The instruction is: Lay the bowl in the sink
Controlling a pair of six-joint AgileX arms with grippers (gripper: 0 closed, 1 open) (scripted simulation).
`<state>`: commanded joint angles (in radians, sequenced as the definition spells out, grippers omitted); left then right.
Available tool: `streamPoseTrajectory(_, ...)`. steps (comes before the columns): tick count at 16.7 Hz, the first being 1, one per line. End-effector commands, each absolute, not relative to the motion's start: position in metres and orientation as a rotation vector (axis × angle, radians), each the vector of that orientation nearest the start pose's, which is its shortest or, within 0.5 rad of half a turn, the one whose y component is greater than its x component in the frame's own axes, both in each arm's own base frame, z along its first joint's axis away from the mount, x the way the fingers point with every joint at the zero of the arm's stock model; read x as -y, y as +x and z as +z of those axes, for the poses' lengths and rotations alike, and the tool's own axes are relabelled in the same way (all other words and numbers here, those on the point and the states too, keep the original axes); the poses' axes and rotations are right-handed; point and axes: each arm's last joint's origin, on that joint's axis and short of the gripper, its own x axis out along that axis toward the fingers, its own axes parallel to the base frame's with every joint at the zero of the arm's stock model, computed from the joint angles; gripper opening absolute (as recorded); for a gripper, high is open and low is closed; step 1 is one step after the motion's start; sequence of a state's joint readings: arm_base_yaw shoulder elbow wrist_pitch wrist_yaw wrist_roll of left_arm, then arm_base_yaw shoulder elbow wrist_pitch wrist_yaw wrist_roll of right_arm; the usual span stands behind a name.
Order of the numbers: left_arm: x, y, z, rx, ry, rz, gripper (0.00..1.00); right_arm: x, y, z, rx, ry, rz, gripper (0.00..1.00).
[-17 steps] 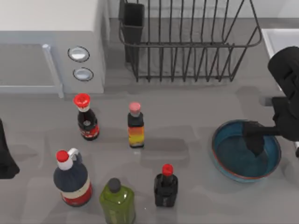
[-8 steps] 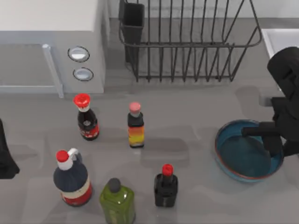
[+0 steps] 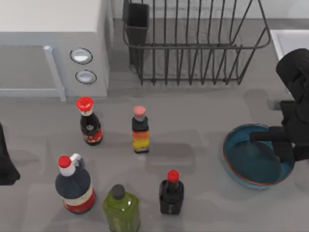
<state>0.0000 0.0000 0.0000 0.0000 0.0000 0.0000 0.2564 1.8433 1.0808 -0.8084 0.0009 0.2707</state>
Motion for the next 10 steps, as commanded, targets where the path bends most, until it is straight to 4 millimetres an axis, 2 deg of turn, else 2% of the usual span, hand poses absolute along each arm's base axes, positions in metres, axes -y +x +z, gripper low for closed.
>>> streamPoseTrajectory(3,0.001,0.106,0.160,0.000,0.000,0.000,1.00,-0.082,0.305,0.130,-1.569,0.008,-0.008,0.00)
streamPoseTrajectory(5,0.001,0.106,0.160,0.000,0.000,0.000,1.00,-0.083,0.309,0.139,-1.566,0.007,-0.006,0.00)
streamPoseTrajectory(7,0.001,0.106,0.160,0.000,0.000,0.000,1.00,-0.085,0.315,0.160,-1.561,0.008,-0.005,0.00)
streamPoseTrajectory(10,0.001,0.106,0.160,0.000,0.000,0.000,1.00,-0.085,0.316,0.202,-1.588,0.003,-0.012,0.00)
